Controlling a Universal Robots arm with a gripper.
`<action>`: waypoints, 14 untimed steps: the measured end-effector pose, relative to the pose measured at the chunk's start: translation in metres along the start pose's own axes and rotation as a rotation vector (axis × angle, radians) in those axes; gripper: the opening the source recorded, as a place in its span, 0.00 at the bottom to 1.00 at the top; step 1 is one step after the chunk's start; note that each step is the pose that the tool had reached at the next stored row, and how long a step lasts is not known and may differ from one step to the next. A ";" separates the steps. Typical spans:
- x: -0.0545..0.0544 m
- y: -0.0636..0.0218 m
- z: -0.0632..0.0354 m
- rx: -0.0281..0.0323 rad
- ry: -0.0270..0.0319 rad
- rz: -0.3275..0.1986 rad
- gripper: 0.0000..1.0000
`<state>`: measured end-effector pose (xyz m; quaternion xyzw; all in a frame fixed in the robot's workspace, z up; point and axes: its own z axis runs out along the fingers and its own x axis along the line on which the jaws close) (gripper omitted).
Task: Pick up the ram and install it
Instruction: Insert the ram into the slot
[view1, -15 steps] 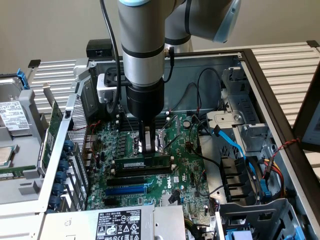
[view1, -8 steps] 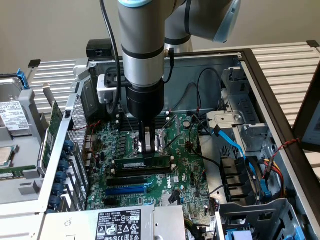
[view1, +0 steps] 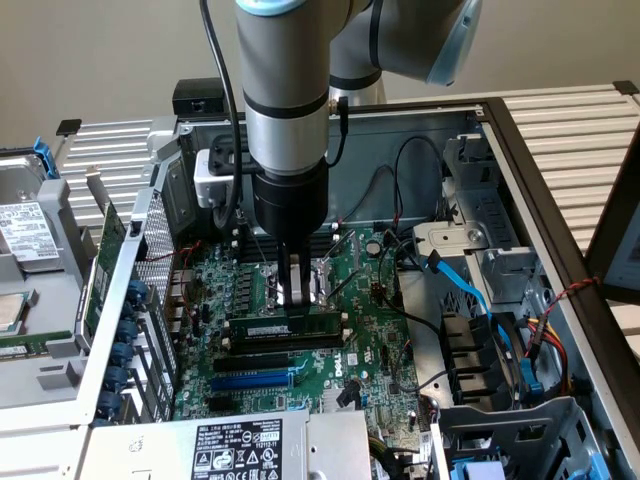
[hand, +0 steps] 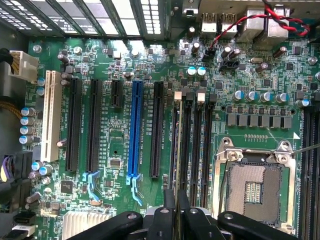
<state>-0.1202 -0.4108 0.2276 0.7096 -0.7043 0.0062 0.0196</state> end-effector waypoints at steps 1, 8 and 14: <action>0.000 0.0000 0.0001 0.0000 0.0000 0.000 0.14; 0.000 0.0000 0.0007 0.0001 -0.0001 0.000 0.14; 0.000 0.0000 -0.0002 0.0005 -0.0007 0.000 0.14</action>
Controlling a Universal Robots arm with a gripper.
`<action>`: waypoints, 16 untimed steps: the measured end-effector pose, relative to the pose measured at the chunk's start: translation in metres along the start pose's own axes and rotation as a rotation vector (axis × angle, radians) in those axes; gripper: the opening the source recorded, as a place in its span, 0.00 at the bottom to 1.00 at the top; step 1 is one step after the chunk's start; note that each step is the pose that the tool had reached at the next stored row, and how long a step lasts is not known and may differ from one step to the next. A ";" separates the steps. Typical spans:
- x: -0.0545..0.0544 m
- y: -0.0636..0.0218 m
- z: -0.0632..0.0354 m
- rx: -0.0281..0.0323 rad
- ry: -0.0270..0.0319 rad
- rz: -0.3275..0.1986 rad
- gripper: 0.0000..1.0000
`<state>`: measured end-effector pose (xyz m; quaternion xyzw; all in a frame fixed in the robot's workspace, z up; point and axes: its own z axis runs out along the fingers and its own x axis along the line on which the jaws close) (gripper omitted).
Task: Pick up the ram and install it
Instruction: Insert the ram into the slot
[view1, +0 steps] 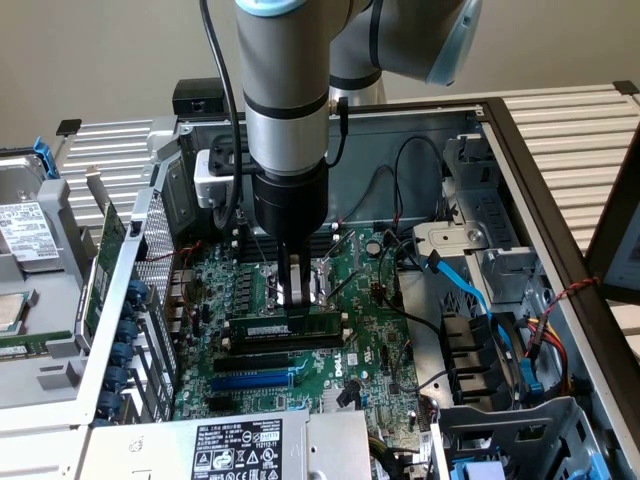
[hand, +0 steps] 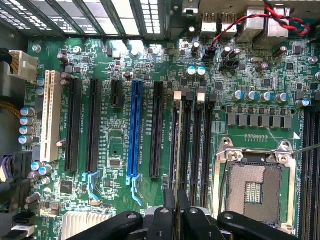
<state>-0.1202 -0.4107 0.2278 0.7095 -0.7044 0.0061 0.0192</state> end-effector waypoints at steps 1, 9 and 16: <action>0.000 0.0000 -0.0005 0.0001 -0.0001 0.000 0.14; 0.002 0.0000 -0.0044 0.0021 0.0005 0.000 0.14; 0.002 0.0000 -0.0044 0.0073 0.0007 0.000 0.14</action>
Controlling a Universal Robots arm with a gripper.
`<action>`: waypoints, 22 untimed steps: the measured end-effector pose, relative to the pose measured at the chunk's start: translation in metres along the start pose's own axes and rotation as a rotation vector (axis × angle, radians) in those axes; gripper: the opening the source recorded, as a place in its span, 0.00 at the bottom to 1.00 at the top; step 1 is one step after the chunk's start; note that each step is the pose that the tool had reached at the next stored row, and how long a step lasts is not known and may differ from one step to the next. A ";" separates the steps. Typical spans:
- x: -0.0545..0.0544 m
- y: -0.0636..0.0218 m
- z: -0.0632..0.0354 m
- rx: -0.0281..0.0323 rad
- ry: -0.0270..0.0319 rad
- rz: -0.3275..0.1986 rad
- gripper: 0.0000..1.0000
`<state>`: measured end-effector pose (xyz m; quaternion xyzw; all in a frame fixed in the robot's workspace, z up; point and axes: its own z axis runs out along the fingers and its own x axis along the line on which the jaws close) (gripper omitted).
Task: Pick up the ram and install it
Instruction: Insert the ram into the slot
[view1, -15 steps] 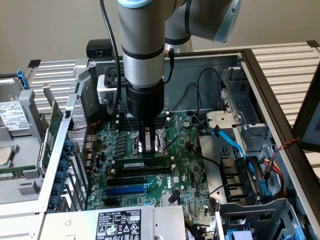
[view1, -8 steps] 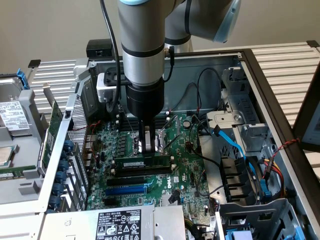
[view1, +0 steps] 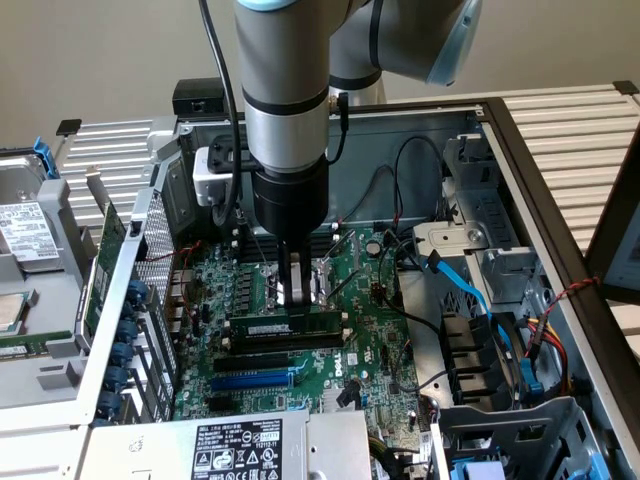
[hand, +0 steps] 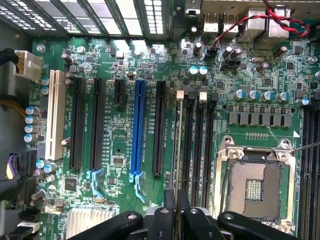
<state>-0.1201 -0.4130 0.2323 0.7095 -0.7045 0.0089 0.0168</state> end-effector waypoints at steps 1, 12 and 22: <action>0.000 0.0000 0.0001 0.0007 -0.0001 0.000 0.14; 0.000 0.0014 0.0010 0.0082 0.0000 0.000 0.14; -0.001 0.0023 0.0019 0.0107 0.0001 0.000 0.14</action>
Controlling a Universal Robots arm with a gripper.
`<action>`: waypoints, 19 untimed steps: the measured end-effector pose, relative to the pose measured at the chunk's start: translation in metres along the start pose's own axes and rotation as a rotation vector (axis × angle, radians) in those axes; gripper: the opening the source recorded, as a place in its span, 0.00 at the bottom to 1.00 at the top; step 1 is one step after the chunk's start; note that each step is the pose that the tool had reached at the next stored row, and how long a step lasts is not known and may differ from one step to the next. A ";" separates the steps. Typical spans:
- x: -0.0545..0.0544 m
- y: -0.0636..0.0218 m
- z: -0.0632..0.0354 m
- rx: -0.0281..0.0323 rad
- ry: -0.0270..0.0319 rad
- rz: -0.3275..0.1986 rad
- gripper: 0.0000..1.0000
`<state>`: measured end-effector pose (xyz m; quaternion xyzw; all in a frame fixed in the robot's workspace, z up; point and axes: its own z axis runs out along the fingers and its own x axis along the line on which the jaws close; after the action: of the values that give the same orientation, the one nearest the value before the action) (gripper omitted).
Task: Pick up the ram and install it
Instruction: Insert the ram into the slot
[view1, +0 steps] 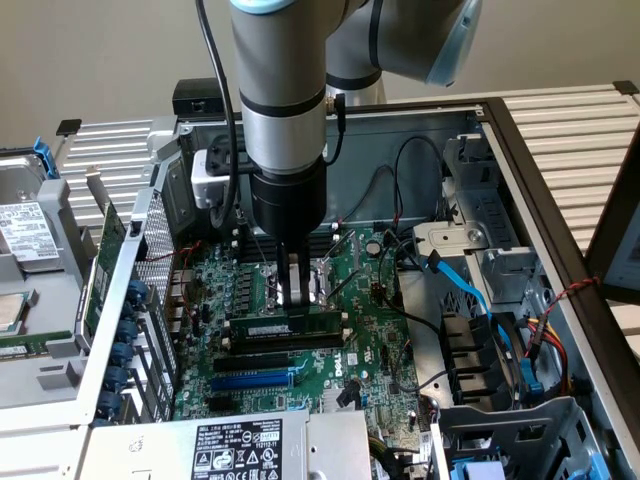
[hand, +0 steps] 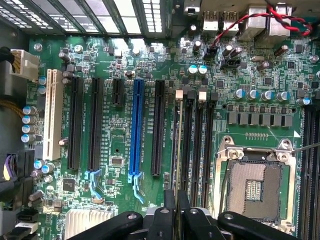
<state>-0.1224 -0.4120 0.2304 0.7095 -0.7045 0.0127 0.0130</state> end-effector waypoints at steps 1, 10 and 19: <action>0.000 0.0000 0.0002 0.0004 0.0000 0.000 0.14; 0.000 0.0010 0.0013 0.0015 -0.0003 0.002 0.14; 0.000 0.0013 0.0039 0.0021 0.0000 0.002 0.14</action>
<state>-0.1238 -0.4120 0.2265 0.7088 -0.7051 0.0134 0.0123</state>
